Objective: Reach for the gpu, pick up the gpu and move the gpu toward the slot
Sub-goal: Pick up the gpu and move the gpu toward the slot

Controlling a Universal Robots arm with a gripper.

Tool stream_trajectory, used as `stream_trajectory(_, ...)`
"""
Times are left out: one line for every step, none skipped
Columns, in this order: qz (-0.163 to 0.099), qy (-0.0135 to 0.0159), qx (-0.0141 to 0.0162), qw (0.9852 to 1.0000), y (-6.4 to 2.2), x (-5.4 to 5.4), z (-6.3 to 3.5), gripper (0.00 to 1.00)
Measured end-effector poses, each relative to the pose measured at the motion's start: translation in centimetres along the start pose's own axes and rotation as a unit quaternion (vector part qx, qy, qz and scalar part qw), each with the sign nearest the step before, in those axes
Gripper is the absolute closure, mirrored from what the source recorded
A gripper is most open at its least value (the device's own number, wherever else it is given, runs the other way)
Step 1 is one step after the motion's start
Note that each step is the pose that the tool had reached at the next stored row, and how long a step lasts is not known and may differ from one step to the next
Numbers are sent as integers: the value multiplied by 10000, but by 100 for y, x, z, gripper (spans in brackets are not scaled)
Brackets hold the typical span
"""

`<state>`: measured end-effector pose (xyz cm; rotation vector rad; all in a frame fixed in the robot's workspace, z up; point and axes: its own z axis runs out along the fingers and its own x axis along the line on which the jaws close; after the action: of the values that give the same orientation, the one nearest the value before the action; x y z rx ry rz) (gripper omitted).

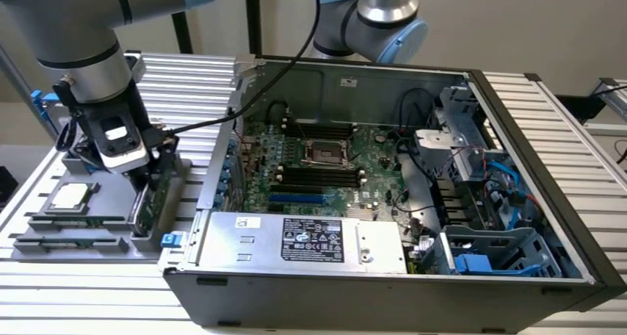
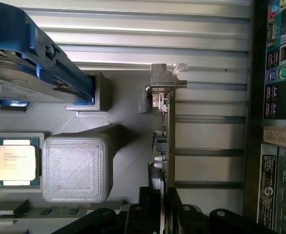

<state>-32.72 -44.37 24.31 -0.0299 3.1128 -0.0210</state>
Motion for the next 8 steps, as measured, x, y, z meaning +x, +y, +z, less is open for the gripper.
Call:
stream_trajectory(0, 6, 0, 10000, 0, -2, -7, 74)
stream_trajectory(0, 12, 0, 10000, -1, -4, -18, 74)
stream_trajectory(-1, 19, -1, 10000, -1, -7, -31, 74)
stream_trajectory(-1, 26, -1, 10000, -1, -11, -47, 74)
stream_trajectory(-1, 33, -1, 10000, -1, -14, -63, 74)
stream_trajectory(-1, 40, -1, 10000, -2, -18, -82, 74)
stream_trajectory(-1, 48, -1, 10000, -2, -21, -105, 74)
stream_trajectory(-1, 55, -2, 10000, -3, -23, -133, 74)
